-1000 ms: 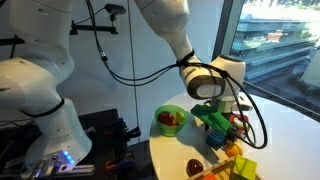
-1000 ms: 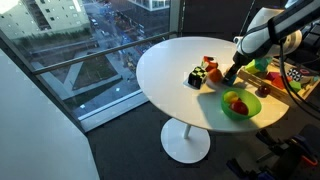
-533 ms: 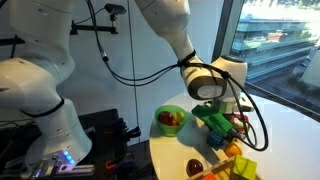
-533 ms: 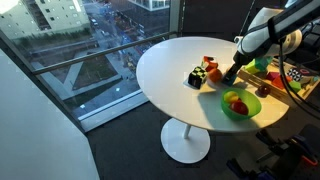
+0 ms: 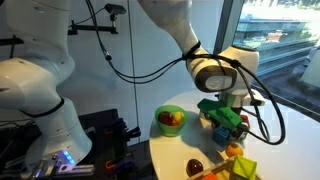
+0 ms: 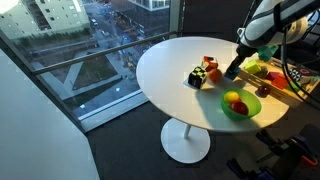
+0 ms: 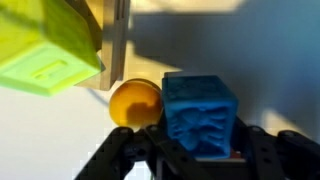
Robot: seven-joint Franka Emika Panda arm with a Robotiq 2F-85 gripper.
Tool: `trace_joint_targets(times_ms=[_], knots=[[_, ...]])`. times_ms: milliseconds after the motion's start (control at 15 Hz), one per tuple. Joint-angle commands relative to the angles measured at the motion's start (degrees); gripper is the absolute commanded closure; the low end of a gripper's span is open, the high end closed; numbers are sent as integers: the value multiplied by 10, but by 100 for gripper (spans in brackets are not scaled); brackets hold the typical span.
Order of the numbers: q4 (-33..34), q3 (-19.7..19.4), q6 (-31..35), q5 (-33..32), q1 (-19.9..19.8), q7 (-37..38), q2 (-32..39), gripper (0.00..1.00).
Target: Pick up the blue block and put it in the tray
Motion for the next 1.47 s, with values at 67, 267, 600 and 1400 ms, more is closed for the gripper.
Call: trace_joint_targets(times_ms=[67, 267, 600, 1400], knots=[[26, -22, -93, -6, 4, 13, -30, 71], [48, -41, -137, -16, 8, 20, -34, 71], [87, -65, -206, -30, 6, 29, -35, 71], [102, -105, -285, -70, 0, 15, -84, 71]])
